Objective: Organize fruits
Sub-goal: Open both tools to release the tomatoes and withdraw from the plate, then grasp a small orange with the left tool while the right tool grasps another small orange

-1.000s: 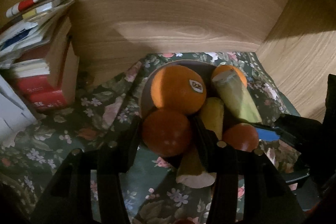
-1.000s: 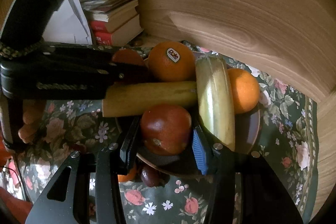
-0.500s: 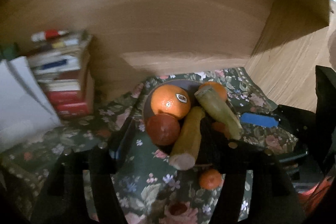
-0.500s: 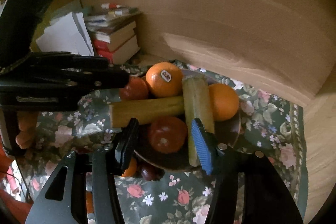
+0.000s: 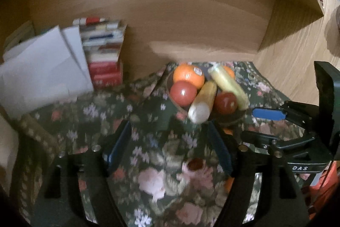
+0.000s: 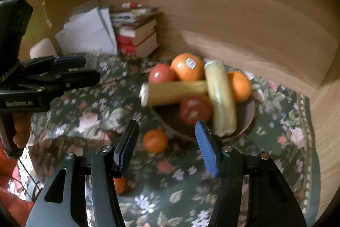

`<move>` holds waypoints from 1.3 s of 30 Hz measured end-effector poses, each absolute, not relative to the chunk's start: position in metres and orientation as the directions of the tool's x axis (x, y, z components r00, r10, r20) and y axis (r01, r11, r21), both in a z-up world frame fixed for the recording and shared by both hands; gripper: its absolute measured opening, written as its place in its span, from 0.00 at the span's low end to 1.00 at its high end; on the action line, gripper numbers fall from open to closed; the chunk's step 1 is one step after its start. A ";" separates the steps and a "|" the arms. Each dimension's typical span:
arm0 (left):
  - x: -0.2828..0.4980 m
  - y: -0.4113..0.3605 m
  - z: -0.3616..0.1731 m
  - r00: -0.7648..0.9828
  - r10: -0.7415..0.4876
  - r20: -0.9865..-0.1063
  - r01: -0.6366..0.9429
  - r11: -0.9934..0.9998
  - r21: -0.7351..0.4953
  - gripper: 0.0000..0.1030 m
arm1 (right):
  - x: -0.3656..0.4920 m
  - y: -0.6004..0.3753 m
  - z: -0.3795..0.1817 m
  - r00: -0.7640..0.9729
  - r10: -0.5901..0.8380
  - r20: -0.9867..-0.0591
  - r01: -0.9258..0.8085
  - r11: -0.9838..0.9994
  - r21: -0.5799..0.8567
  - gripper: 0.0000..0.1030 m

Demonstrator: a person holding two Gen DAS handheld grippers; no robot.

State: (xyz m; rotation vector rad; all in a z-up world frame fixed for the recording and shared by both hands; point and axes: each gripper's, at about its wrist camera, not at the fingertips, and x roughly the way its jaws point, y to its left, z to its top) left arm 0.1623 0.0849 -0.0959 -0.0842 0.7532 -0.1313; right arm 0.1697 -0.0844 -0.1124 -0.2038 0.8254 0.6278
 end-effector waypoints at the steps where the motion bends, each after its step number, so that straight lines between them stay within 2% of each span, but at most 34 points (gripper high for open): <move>1: 0.160 0.086 -0.099 0.718 -0.147 -0.681 0.085 0.989 -0.125 0.74 | 0.168 -0.082 -0.117 0.502 0.438 -0.746 -0.596 0.800 0.068 0.50; 9: 0.144 0.095 -0.127 0.677 -0.147 -0.721 0.072 0.988 -0.134 0.76 | 0.174 -0.067 -0.141 0.447 0.418 -0.791 -0.600 0.796 0.081 0.50; 14: 0.140 0.095 -0.136 0.665 -0.151 -0.731 0.079 0.988 -0.132 0.76 | 0.180 -0.057 -0.147 0.459 0.376 -0.805 -0.601 0.798 0.031 0.50; 18: 0.139 0.092 -0.139 0.662 -0.156 -0.733 0.084 0.987 -0.134 0.76 | 0.181 -0.049 -0.151 0.475 0.343 -0.810 -0.615 0.788 -0.027 0.37; 21: 0.138 0.089 -0.138 0.661 -0.164 -0.732 0.093 0.986 -0.137 0.76 | 0.178 -0.046 -0.151 0.502 0.316 -0.805 -0.620 0.780 -0.080 0.32; 39: 0.126 0.028 -0.135 0.640 -0.237 -0.731 0.191 0.970 -0.148 0.76 | 0.136 -0.113 -0.112 0.577 0.384 -0.721 -0.555 0.832 -0.001 0.31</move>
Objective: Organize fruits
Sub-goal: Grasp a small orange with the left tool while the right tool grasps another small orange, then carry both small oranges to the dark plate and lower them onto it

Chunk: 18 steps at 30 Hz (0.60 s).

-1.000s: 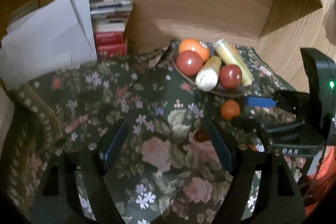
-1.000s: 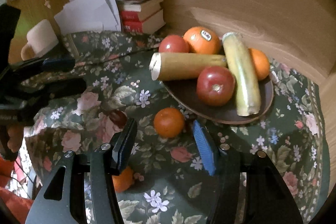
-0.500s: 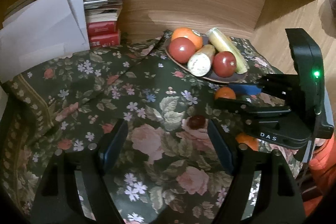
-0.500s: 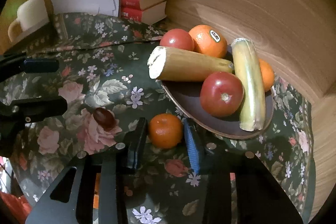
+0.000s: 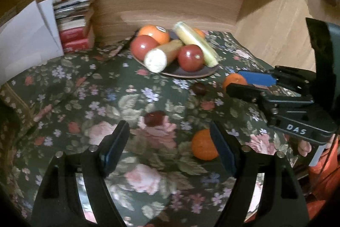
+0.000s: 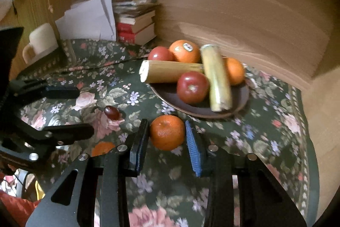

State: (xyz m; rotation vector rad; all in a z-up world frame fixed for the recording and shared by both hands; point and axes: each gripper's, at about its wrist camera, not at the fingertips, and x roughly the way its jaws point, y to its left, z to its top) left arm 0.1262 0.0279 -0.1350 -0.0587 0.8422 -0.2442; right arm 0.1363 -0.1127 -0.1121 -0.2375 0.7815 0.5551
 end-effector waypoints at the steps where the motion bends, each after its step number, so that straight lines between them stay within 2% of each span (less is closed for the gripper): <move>1: 0.126 0.024 -0.137 0.636 -0.241 -0.733 0.195 0.969 -0.150 0.76 | 0.135 -0.116 -0.112 0.581 0.383 -0.718 -0.548 0.836 0.001 0.31; 8: 0.126 0.001 -0.152 0.603 -0.262 -0.754 0.221 0.962 -0.157 0.75 | 0.130 -0.137 -0.117 0.587 0.378 -0.716 -0.515 0.856 0.031 0.31; 11: 0.125 -0.008 -0.157 0.588 -0.268 -0.764 0.236 0.959 -0.155 0.63 | 0.129 -0.144 -0.120 0.584 0.378 -0.718 -0.506 0.862 0.042 0.31; 15: 0.127 -0.015 -0.163 0.558 -0.286 -0.779 0.258 0.952 -0.164 0.40 | 0.129 -0.150 -0.122 0.583 0.382 -0.717 -0.500 0.865 0.054 0.31; 18: 0.128 -0.017 -0.163 0.565 -0.278 -0.777 0.258 0.954 -0.153 0.37 | 0.129 -0.153 -0.121 0.586 0.387 -0.712 -0.499 0.864 0.059 0.31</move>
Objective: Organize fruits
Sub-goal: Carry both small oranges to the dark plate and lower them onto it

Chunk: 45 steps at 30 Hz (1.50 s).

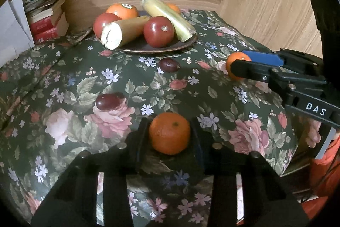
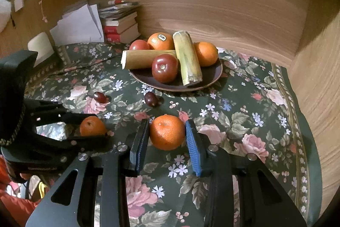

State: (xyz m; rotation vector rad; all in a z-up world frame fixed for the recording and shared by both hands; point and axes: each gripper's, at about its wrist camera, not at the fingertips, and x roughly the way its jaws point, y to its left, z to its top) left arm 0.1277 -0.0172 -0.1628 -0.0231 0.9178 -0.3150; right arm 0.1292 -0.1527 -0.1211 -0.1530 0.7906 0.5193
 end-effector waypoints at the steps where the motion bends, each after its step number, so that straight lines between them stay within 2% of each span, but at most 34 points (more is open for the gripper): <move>1: 0.129 -0.016 -0.163 0.562 -0.285 -0.776 0.256 0.953 -0.165 0.37 | 0.130 -0.153 -0.121 0.586 0.388 -0.711 -0.499 0.864 0.061 0.31; 26: 0.201 0.004 -0.080 0.710 -0.259 -0.655 0.224 0.965 -0.139 0.37 | 0.198 -0.155 -0.095 0.632 0.350 -0.691 -0.461 0.887 0.027 0.31; 35: 0.243 0.006 -0.078 0.706 -0.229 -0.670 0.210 0.971 -0.111 0.37 | 0.244 -0.150 -0.107 0.611 0.294 -0.735 -0.439 0.899 -0.005 0.31; 45: 0.276 0.011 -0.097 0.666 -0.196 -0.720 0.185 0.978 -0.095 0.37 | 0.278 -0.149 -0.127 0.545 0.278 -0.791 -0.414 0.910 0.035 0.31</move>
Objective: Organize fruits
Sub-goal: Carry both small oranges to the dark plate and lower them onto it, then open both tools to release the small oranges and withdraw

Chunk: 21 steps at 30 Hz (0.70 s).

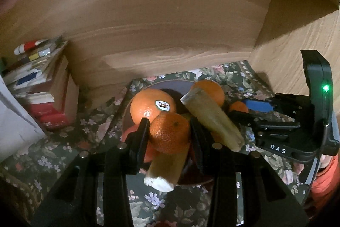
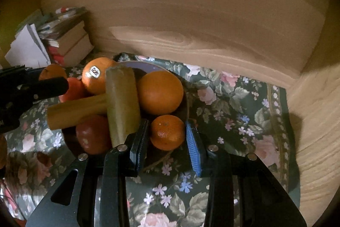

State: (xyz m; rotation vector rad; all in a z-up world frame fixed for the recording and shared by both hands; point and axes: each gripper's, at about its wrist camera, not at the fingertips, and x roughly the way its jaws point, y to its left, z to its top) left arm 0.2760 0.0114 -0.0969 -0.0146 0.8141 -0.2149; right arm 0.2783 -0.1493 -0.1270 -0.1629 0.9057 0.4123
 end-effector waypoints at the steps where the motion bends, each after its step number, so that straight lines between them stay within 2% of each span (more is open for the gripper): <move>1: 0.277 0.011 -0.098 0.665 -0.194 -0.721 0.184 0.978 -0.093 0.37 | 0.280 -0.149 -0.129 0.540 0.281 -0.794 -0.413 0.910 0.041 0.31; 9: 0.283 0.011 -0.109 0.667 -0.177 -0.724 0.168 0.982 -0.085 0.38 | 0.290 -0.150 -0.136 0.509 0.304 -0.805 -0.403 0.911 0.090 0.32; 15: 0.277 0.011 -0.103 0.688 -0.182 -0.702 0.179 0.981 -0.078 0.48 | 0.290 -0.148 -0.137 0.508 0.293 -0.810 -0.405 0.911 0.075 0.32; 21: 0.262 0.014 -0.089 0.715 -0.188 -0.674 0.186 0.980 -0.076 0.50 | 0.281 -0.146 -0.127 0.542 0.284 -0.791 -0.411 0.911 0.046 0.36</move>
